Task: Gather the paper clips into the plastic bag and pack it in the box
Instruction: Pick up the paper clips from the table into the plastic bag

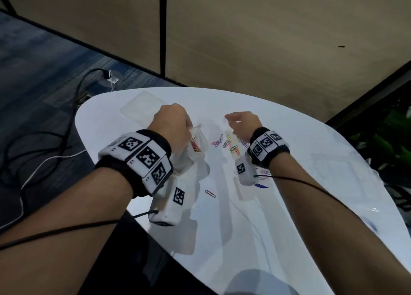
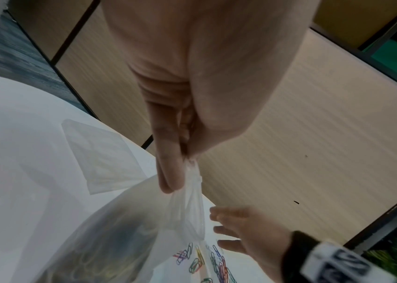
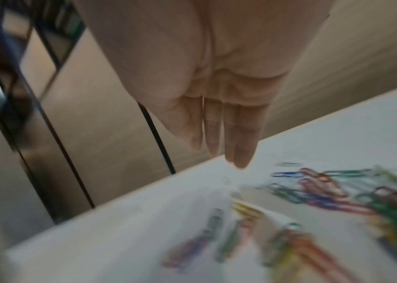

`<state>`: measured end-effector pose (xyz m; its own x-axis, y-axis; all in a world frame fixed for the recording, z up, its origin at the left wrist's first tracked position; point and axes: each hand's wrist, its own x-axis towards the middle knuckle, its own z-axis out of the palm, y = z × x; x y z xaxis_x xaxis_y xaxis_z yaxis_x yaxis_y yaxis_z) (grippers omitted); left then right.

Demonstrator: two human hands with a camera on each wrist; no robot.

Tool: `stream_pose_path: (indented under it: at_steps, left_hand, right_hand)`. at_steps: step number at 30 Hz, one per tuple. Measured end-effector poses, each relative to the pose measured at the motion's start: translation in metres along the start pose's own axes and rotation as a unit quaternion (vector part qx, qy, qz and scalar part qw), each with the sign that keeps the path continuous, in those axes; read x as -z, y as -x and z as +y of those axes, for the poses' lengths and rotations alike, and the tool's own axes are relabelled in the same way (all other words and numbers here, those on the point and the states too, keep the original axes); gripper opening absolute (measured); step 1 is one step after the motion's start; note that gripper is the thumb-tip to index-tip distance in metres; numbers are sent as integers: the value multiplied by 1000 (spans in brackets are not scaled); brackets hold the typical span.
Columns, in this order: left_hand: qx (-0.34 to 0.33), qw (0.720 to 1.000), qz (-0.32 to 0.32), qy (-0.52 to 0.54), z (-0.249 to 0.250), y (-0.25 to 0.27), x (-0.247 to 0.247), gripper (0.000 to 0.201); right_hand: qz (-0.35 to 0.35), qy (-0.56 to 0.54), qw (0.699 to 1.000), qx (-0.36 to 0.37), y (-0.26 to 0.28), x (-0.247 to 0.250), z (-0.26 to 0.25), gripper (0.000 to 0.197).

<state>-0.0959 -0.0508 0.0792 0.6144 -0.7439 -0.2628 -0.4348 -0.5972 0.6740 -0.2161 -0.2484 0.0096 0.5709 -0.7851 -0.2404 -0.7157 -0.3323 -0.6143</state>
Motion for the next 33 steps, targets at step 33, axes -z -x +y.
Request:
stream_pose_path:
  at_steps: [33]
  left_hand:
    - [-31,997,-24,-63,17,4,-15,28]
  right_hand:
    - [97,-61,985,-131,36,14,77,7]
